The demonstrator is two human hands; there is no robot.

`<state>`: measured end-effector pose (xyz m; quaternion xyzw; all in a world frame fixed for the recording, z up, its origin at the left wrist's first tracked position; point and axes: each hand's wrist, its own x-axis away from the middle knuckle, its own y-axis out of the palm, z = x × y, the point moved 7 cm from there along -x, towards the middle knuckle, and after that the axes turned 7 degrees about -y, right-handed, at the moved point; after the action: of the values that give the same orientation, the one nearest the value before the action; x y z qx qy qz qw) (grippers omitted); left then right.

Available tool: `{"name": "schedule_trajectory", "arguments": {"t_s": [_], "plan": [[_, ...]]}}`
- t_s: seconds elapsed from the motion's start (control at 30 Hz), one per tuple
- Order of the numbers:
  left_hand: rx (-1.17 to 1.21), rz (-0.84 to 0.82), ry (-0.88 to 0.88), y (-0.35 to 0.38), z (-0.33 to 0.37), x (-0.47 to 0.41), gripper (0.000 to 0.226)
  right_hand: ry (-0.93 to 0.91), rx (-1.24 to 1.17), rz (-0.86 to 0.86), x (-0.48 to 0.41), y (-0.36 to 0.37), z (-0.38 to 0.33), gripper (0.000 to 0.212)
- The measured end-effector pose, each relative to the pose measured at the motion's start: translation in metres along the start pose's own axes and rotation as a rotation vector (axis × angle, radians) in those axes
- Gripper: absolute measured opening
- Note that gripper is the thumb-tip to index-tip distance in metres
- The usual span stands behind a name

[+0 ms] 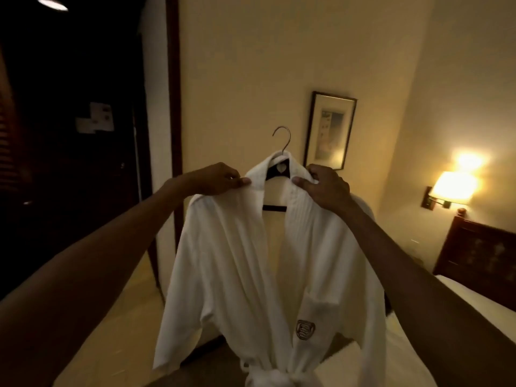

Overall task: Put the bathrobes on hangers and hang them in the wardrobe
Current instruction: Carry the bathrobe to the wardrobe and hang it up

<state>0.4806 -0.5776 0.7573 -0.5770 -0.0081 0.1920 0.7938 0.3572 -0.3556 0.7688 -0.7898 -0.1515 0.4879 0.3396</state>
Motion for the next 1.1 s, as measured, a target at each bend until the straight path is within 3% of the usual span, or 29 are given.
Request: {"name": "schedule_trajectory", "arguments": {"t_s": [0.33,0.6,0.73,0.97,1.1], "plan": [[0.024,0.165,-0.242,-0.064,-0.252,-0.002,0.047,-0.151,-0.274,-0.113,-0.144,0.222,-0.125,0.044],[-0.015,0.167,-0.416,-0.109,-0.437,-0.03,0.045,-0.158,-0.53,-0.286,-0.243,0.406,-0.195,0.033],[-0.01,0.225,-0.516,-0.113,-0.516,-0.059,0.046,-0.206,-0.634,-0.442,-0.293,0.493,-0.222,0.039],[0.016,0.439,-0.672,-0.147,-0.635,-0.122,0.026,-0.287,-0.716,-0.687,-0.405,0.61,-0.269,0.05],[-0.026,0.531,-0.709,-0.18,-0.696,-0.149,0.017,-0.348,-0.76,-0.686,-0.474,0.665,-0.306,0.058]]}}
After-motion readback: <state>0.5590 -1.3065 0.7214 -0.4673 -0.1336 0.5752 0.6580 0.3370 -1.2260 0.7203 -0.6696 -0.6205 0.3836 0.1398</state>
